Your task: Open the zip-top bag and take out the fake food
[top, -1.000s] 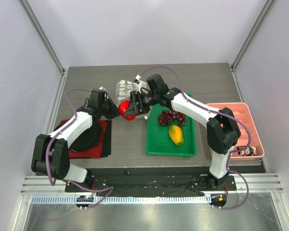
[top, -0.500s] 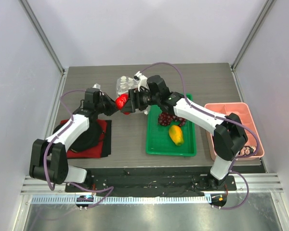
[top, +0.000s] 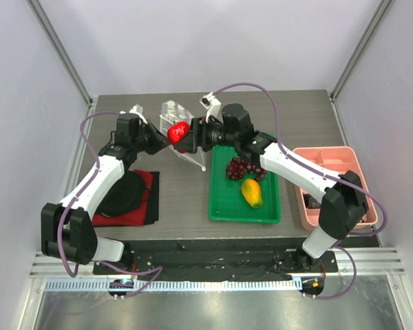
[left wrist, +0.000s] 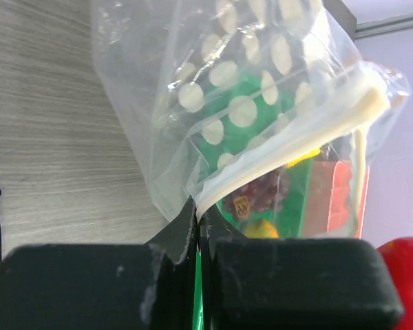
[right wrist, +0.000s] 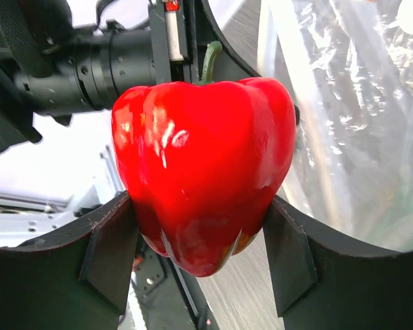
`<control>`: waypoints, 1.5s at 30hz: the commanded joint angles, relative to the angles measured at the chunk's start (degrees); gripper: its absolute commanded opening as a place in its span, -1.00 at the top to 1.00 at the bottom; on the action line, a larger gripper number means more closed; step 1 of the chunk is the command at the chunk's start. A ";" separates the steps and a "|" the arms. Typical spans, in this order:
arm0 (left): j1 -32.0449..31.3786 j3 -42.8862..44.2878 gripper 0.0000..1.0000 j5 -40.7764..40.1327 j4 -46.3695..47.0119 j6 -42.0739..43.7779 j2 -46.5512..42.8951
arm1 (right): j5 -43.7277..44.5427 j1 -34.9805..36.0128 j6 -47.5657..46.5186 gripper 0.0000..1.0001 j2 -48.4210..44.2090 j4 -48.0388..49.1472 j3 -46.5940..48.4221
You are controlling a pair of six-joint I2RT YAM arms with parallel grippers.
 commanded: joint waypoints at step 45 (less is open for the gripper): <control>-18.42 16.40 -1.00 -21.49 -23.77 10.95 -8.85 | 33.12 5.77 2.42 -0.99 -29.63 -24.19 -31.46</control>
